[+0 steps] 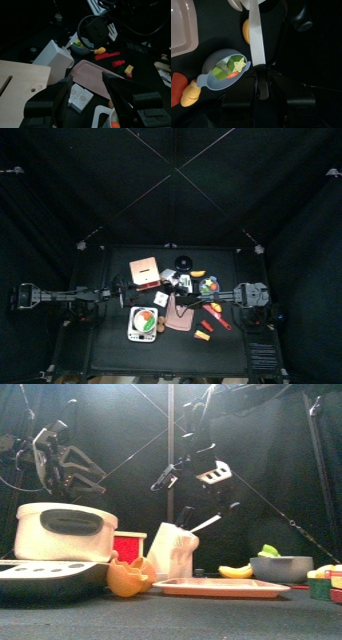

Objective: Grab pairing knife with other hand

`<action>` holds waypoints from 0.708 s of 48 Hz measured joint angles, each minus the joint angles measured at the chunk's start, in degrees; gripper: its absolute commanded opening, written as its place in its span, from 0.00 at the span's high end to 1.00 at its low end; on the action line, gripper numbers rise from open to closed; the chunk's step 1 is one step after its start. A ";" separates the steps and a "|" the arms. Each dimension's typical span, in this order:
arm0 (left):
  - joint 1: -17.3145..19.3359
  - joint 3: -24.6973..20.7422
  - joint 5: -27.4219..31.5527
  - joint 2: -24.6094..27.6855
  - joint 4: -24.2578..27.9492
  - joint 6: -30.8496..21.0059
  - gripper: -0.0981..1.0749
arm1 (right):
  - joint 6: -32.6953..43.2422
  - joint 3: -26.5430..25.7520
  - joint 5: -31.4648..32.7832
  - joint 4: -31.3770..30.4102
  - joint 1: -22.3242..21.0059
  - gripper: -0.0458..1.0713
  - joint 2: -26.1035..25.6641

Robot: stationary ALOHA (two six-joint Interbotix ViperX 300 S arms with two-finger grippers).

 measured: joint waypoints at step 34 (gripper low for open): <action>0.18 0.00 0.00 0.00 0.00 0.00 0.17 | 0.00 0.00 0.44 -0.44 -0.62 0.44 0.00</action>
